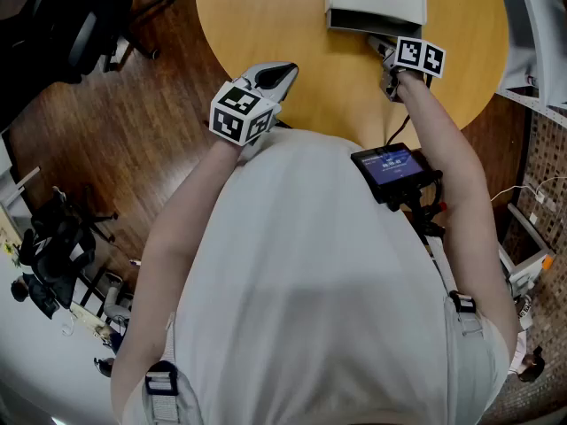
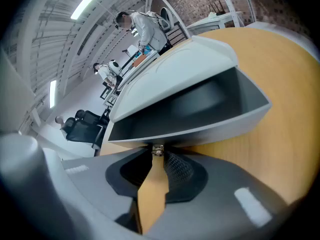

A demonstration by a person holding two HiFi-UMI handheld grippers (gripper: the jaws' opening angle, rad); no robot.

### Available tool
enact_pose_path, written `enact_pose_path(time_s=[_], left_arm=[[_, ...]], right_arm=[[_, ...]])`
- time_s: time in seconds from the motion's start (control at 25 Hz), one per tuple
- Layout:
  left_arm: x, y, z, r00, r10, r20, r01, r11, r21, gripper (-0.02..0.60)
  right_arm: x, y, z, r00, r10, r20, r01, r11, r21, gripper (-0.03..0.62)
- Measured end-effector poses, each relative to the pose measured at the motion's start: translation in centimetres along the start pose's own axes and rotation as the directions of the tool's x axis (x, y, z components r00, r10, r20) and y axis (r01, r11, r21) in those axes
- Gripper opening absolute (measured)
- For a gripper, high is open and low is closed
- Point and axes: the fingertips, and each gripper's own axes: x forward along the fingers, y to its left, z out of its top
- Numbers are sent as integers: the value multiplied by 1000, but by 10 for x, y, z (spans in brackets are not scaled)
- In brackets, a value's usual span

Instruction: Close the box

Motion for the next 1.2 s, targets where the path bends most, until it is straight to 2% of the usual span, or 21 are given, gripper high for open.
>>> enact_pose_path(time_s=[0.36,0.56,0.64,0.8,0.88,0.96,1.08,1.2], left_arm=[[-8,1,-2,1000,16,8,-16,1000,-12,0],[-1,8,-2,1000,6,2,-6,1000,-14,0],[4,16,-1,1000,-4,-2,4,1000,-10,0],[11,10,8,1000,-29,-3,29,999,12,0],[18,9,14,999,-48,-1,48,999,26,0],[25,14,21,998,-69,-2,69,997,40,0],[36,26,34,995,-100,-2,100,993,64,0],[46,24,44,992,-129,0,128,988,89,0]], right_arm=[[3,3,44,999,-27,26,27,1000,6,72],[10,2,43,999,-15,47,16,1000,-20,78],[16,3,42,999,-9,47,9,1000,-18,101],[0,9,24,999,12,34,-11,999,-31,104],[-7,17,14,999,47,21,-46,997,-66,98],[-10,38,9,993,117,7,-116,985,-127,84],[-17,78,12,967,255,6,-246,938,-246,64],[-38,101,13,940,337,46,-304,892,-335,44]])
